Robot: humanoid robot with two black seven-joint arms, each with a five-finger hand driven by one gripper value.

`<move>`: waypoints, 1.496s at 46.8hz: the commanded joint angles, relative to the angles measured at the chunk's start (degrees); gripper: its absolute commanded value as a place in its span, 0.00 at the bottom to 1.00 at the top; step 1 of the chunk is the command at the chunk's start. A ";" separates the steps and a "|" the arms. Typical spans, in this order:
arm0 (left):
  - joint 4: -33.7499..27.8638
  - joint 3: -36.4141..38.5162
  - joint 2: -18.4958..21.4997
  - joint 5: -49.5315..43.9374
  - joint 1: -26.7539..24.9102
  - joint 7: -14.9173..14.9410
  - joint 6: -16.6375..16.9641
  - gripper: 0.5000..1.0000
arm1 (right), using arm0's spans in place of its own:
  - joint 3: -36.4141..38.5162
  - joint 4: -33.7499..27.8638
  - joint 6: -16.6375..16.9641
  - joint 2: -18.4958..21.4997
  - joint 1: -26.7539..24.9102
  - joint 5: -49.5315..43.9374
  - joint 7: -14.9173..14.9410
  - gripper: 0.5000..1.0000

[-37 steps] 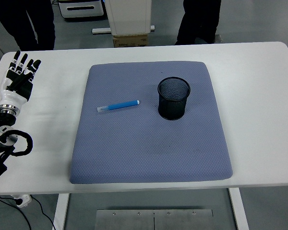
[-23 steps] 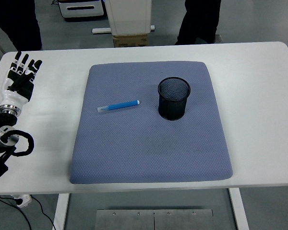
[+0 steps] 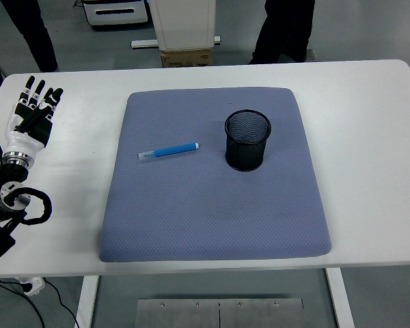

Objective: Left hand places marker in pen holder

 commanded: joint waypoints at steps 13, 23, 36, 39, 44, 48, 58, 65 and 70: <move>-0.07 -0.17 0.37 -1.48 -0.21 -0.18 0.03 1.00 | 0.00 0.07 -0.02 0.00 0.00 0.00 -0.01 1.00; -0.07 0.27 2.12 -0.60 -2.06 0.08 0.65 1.00 | 0.00 -0.02 -0.02 0.00 0.00 0.00 -0.01 1.00; -0.77 4.57 4.58 2.56 -5.04 0.35 1.00 1.00 | 0.00 -0.02 -0.02 0.00 0.00 0.00 -0.01 1.00; -1.73 6.15 5.11 4.23 -6.19 0.35 1.00 1.00 | 0.00 -0.02 -0.02 0.00 0.00 0.00 -0.01 1.00; -4.98 10.02 7.30 6.43 -8.73 0.43 2.58 1.00 | 0.00 -0.02 -0.02 0.00 0.00 0.00 -0.01 1.00; -7.71 15.81 8.98 9.23 -12.33 0.43 4.07 1.00 | 0.00 0.07 0.07 0.00 0.00 0.00 -0.01 1.00; -11.49 33.39 9.33 14.60 -22.62 0.43 7.68 1.00 | 0.00 -0.02 -0.02 0.00 0.00 0.00 -0.01 1.00; -15.79 43.41 9.42 19.25 -27.63 0.87 10.22 1.00 | 0.00 -0.02 -0.02 0.00 0.00 0.00 -0.01 1.00; -18.69 48.95 9.59 25.31 -30.62 4.73 10.67 1.00 | 0.00 0.07 -0.02 0.00 0.00 0.00 -0.01 1.00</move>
